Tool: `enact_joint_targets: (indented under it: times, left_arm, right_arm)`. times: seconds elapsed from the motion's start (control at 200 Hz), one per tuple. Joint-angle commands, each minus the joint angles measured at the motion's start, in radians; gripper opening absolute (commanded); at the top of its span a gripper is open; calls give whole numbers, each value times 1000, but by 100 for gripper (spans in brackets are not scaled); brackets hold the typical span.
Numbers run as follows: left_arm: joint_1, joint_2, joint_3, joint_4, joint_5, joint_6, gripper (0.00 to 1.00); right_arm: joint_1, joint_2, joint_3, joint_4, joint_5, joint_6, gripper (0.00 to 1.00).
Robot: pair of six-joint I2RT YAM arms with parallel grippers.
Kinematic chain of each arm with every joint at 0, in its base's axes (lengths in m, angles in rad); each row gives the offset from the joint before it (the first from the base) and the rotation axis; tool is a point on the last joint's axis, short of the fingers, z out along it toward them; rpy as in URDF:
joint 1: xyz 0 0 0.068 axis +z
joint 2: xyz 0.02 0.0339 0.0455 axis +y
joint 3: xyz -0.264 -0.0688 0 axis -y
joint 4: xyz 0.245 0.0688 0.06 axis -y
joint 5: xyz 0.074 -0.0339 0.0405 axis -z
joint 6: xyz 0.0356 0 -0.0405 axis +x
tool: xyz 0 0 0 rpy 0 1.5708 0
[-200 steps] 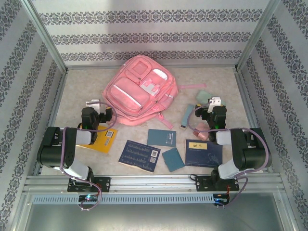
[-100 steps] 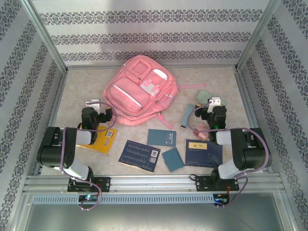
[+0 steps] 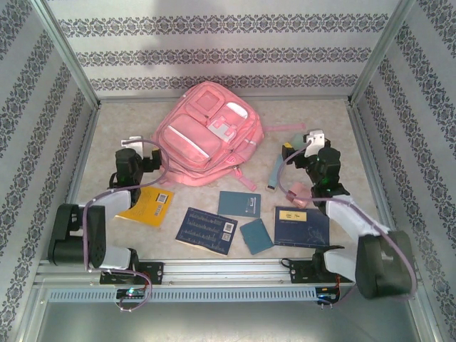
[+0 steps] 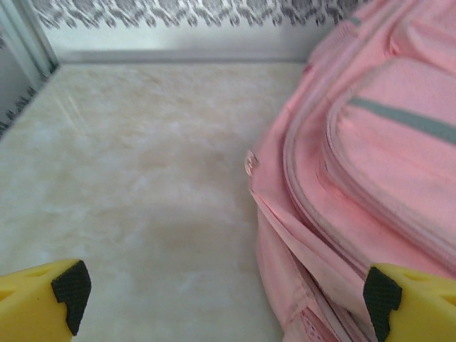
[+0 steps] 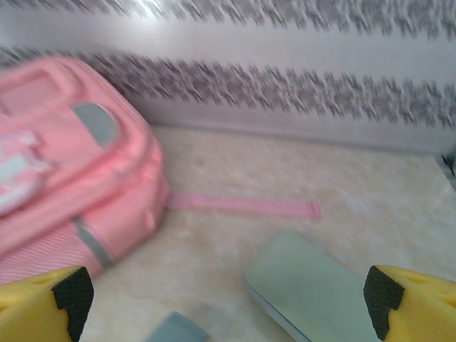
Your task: Pack the student bag
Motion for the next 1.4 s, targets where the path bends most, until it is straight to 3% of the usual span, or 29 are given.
enact_joint_targets:
  times: [0.0, 0.175, 0.255, 0.32, 0.38, 0.455, 0.58, 0.635, 0.72, 0.794, 0.899, 1.039, 1.139, 1.259, 1.399]
  left_arm:
    - [-8, -115, 28, -105, 4, 16, 99]
    - [-40, -302, 166, -349, 81, -45, 100]
    - [-97, -343, 321, -642, 120, -3, 100]
    - [-157, -345, 459, -856, 109, 33, 100]
    - [-216, -344, 554, -974, 51, -19, 100]
    - [-269, -350, 646, -1073, -21, -90, 100]
    - [-278, -321, 806, -1290, -107, -347, 99]
    - [-272, -283, 895, -1422, -54, -319, 99]
    - [-260, -263, 874, -1416, -31, -379, 99]
    - [-232, -257, 824, -1380, 75, -473, 99]
    - [-230, -217, 807, -1461, 57, -611, 99]
    - [-230, -268, 675, -1419, 111, -631, 99]
    - [-230, -313, 575, -1349, 170, -626, 100]
    - [-230, -240, 539, -1326, 242, -611, 100]
    - [-232, -137, 514, -1316, 253, -587, 100]
  right_arm:
    - [75, -143, 36, -182, 3, 5, 98]
    - [261, -312, 182, -511, 12, 50, 98]
    - [349, -367, 229, -609, 29, 75, 98]
    - [405, -392, 281, -693, 49, 108, 98]
    - [461, -394, 340, -781, 84, 128, 98]
    - [529, -383, 439, -913, 221, 186, 98]
    - [531, -346, 628, -1170, 281, 398, 98]
    - [513, -344, 693, -1303, 287, 474, 98]
    - [461, -377, 646, -1249, 243, 456, 98]
    - [461, -368, 635, -1255, 240, 455, 98]
    - [478, -311, 665, -1347, 197, 422, 98]
    - [476, -344, 612, -1333, 162, 458, 98]
    - [476, -326, 583, -1310, 48, 405, 98]
    - [469, -213, 577, -1342, -63, 413, 95]
    - [469, -97, 548, -1305, -153, 461, 92]
